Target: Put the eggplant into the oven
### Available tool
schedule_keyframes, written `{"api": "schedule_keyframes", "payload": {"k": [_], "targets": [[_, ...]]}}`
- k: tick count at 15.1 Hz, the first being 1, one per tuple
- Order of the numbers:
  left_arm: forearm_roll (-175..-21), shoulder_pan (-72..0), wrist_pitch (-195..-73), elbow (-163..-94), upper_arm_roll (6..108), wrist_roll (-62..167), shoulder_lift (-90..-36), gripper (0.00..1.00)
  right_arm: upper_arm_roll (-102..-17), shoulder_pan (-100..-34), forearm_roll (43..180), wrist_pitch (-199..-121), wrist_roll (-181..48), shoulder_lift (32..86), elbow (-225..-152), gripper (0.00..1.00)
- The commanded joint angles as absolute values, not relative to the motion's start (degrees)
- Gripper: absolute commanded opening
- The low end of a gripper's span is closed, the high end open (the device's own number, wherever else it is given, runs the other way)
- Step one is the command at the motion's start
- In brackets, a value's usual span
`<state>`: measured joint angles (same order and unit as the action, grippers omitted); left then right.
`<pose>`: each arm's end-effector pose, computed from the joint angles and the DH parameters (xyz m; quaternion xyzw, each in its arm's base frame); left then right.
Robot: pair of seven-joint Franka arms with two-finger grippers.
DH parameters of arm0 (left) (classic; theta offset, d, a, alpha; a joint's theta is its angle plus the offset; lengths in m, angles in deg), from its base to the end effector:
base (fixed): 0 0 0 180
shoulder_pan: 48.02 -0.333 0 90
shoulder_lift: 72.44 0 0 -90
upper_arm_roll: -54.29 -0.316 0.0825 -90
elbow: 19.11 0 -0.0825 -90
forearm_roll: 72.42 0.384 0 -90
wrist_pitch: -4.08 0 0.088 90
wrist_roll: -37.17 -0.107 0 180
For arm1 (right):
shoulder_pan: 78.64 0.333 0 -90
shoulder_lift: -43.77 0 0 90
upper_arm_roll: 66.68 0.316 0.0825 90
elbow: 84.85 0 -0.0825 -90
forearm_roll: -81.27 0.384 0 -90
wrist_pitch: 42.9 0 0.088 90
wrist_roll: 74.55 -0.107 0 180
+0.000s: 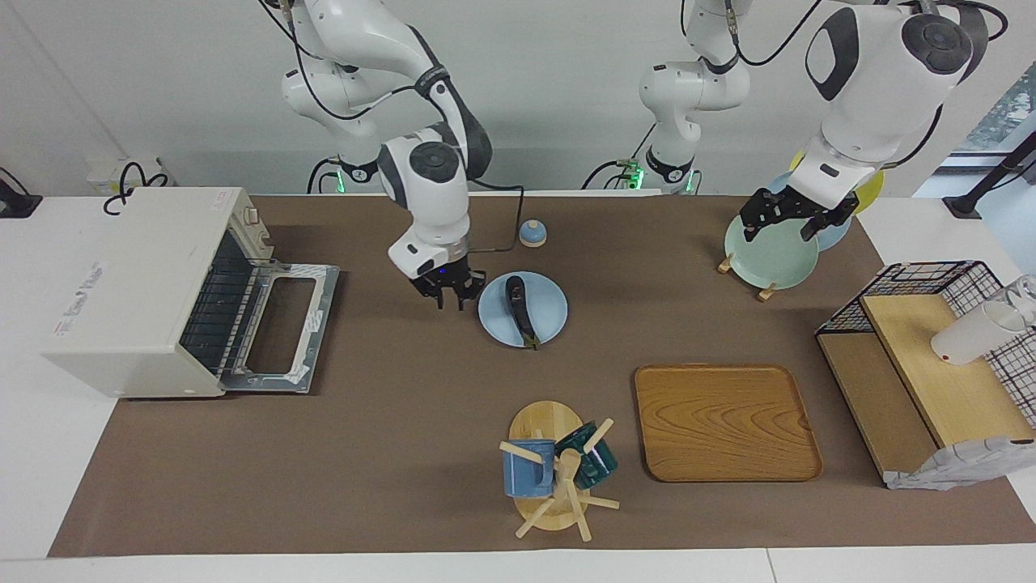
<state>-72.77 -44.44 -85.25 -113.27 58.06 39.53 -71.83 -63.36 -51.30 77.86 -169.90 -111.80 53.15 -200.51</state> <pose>0.5482 -0.0712 0.5835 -0.9979 0.0434 0.0476 0.0006 0.5058 0.2966 0.3747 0.9988 -0.0405 0.0252 0.0064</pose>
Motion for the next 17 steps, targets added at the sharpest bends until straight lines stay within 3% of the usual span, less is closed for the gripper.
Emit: {"api": "schedule_keyframes", "payload": {"k": [1,6,9,17], "targets": [[-72.8,-44.7,-85.5,-114.3,58.5,40.1,-73.8,1.00,-63.9,-45.5,77.4,-170.2,-117.7,54.3,-196.4,0.59],[-73.0,-44.9,-85.5,-113.4,58.6,40.1,-73.3,1.00,-63.9,-34.5,75.8,-169.4,-132.8,66.2,-181.1,0.58],[-74.4,-46.0,-86.1,-113.4,58.8,40.1,-73.2,1.00,-63.9,-31.4,71.4,-174.1,-135.9,69.7,-181.8,0.59],[-74.4,-46.1,-86.4,-113.9,58.6,39.7,-73.6,1.00,-63.9,-31.8,65.5,-177.1,-135.0,69.7,-186.0,0.61]]}}
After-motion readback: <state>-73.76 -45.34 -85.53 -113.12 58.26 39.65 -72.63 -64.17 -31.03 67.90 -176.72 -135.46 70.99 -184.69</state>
